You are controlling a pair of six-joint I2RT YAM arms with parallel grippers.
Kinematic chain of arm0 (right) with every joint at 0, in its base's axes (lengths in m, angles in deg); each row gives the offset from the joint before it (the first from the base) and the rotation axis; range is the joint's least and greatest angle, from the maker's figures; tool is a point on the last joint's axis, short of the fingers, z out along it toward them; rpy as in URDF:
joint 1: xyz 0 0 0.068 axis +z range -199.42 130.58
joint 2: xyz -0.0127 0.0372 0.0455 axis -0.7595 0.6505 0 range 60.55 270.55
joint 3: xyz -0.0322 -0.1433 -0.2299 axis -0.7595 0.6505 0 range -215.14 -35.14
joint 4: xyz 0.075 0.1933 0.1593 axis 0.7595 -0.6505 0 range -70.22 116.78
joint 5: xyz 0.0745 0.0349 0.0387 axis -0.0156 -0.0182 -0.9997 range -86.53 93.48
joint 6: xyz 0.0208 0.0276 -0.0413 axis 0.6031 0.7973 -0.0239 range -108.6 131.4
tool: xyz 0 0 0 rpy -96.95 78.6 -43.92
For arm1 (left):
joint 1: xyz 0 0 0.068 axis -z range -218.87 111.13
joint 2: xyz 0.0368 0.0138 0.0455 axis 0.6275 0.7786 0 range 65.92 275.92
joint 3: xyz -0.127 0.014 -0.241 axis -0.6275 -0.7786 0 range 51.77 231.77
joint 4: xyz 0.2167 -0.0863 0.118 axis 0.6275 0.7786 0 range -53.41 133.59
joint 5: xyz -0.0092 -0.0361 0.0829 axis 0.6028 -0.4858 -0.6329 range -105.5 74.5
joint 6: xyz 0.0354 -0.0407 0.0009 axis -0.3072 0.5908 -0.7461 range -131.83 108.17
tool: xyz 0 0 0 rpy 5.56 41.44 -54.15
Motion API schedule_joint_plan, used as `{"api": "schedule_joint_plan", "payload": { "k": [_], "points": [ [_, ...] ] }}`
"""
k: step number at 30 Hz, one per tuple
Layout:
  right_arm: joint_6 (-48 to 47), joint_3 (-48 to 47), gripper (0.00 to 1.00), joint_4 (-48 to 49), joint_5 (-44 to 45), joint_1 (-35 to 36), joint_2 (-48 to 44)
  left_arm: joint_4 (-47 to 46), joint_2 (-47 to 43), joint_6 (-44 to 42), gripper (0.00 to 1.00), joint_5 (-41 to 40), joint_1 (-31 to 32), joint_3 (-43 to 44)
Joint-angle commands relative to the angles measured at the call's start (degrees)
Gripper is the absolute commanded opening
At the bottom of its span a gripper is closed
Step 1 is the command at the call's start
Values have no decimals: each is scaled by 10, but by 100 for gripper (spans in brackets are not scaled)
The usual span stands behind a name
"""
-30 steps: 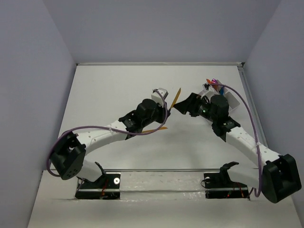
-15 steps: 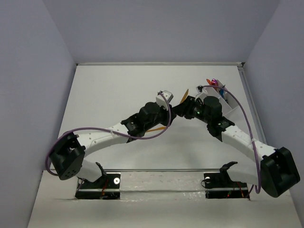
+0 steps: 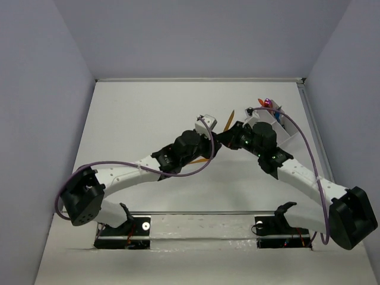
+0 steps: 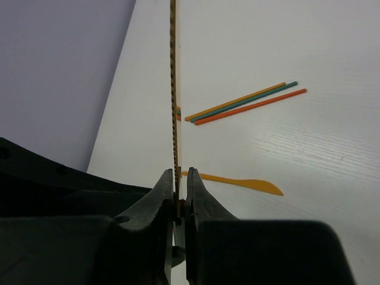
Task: Sort the eating utensils into containers
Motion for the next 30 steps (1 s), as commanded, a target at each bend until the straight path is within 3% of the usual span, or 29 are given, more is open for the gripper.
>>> {"api": "schedule_joint_plan", "payload": {
  "k": [1, 8, 11, 17, 23, 30],
  "points": [
    [-25, -37, 0, -15, 69, 4, -25, -30, -25, -3, 44, -29, 8, -1],
    [-64, -94, 0, -38, 153, 4, -12, -39, -74, -8, 77, -49, 13, -44],
    [-81, -117, 0, -43, 175, -17, 1, -44, -101, -12, 99, -54, 13, -69],
    [-146, -155, 0, -46, 221, -70, 19, -50, -168, -19, 99, -81, 13, -128],
    [-320, -220, 0, -54, 396, -75, 76, -63, -224, -41, 99, -138, 13, -185],
    [-433, -240, 0, 53, 498, -93, 149, -49, -208, -59, 99, -169, 13, -195]
  ]
}}
